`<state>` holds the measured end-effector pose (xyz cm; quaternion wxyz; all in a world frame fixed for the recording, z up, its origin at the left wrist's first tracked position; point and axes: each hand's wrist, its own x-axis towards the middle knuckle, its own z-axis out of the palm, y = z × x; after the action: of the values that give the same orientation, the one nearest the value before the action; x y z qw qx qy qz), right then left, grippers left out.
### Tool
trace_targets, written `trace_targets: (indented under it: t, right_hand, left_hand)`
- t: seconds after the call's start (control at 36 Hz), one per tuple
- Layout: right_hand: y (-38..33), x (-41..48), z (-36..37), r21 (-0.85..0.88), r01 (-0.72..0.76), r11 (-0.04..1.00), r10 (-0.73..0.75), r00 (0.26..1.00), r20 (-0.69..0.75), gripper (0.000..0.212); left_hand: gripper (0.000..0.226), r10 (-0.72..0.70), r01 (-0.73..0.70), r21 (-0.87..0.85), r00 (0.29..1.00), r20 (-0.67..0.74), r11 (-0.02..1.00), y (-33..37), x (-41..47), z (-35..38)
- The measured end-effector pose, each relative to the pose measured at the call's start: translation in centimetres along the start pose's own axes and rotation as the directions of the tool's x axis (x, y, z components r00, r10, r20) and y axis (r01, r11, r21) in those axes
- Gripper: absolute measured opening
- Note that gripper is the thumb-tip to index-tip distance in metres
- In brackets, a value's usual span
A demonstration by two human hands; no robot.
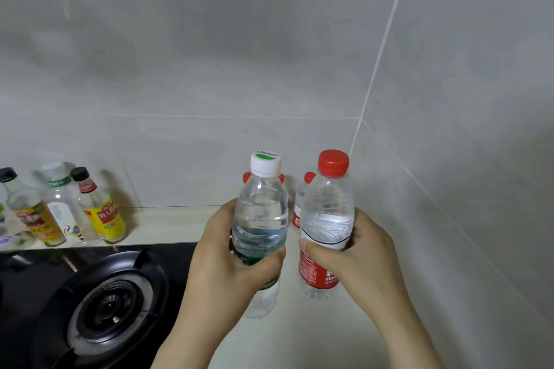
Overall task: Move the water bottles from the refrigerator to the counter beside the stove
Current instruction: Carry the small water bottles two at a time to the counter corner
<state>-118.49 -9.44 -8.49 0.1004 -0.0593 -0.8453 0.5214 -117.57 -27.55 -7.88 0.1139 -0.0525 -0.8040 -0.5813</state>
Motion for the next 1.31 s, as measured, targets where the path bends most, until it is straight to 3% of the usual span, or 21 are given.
trace_targets:
  t: [0.17, 0.56, 0.78, 1.14, 1.31]
  right_hand:
    - [2.5, 3.7, -0.3, -0.001, -0.043, 0.999, 0.043, 0.999, 0.008, 0.054]
    - [9.3, 8.5, -0.2, -0.061, -0.172, 0.983, 0.17, 0.985, -0.038, 0.038]
    - [13.3, 11.2, 1.1, -0.08, -0.247, 0.966, 0.243, 0.969, -0.054, 0.039]
    - [18.0, 14.8, 3.8, -0.191, -0.237, 0.953, 0.221, 0.97, -0.101, 0.036]
    - [19.5, 16.3, 4.7, -0.205, -0.235, 0.95, 0.227, 0.972, -0.06, 0.035]
  left_hand:
    - [0.056, -0.037, 0.037, 0.012, 0.999, 0.019, 0.999, -1.5, 3.0, 2.8]
    - [0.054, -0.147, 0.146, 0.015, 0.983, 0.108, 0.989, -6.4, 6.9, 7.7]
    - [0.056, -0.22, 0.217, 0.031, 0.965, 0.143, 0.976, -9.5, 8.2, 9.2]
    - [0.049, -0.35, 0.333, 0.137, 0.928, 0.128, 0.933, -14.7, 9.2, 10.2]
    - [0.047, -0.398, 0.375, 0.175, 0.909, 0.126, 0.911, -16.3, 9.3, 10.7]
